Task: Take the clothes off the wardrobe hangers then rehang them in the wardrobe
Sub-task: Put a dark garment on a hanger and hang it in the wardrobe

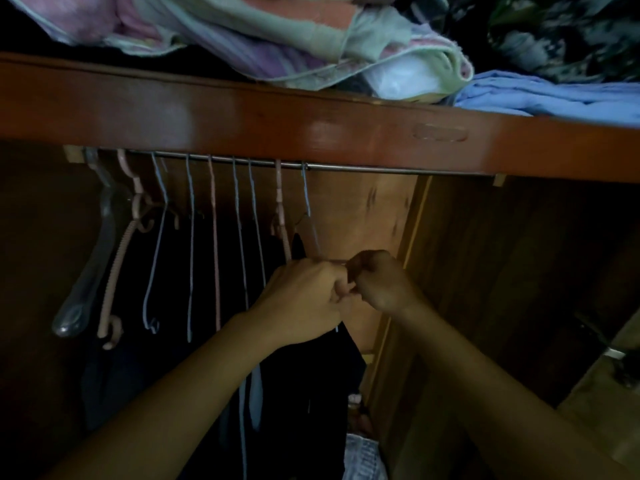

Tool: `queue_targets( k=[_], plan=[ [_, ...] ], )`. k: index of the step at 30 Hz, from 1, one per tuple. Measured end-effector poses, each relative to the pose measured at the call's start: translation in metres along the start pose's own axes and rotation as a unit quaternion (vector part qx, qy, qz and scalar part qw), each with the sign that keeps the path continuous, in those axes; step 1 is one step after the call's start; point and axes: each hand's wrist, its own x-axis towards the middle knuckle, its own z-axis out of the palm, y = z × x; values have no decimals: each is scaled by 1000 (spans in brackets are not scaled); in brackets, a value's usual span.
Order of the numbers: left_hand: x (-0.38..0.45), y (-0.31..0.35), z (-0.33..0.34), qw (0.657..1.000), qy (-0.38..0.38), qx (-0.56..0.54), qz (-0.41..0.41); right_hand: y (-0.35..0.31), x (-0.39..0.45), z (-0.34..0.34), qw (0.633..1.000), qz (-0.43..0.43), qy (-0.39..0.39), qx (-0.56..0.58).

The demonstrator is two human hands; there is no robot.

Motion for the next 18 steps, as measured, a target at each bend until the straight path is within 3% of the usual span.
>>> queue_targets(
  k=[9,18],
  plan=[
    [30,44,35,996,-55,41,59,36,-71,-81,962,-19,-124,-244],
    [50,115,96,976,-168,47,134,71,-143,-153,948,29,-73,-308]
  ],
)
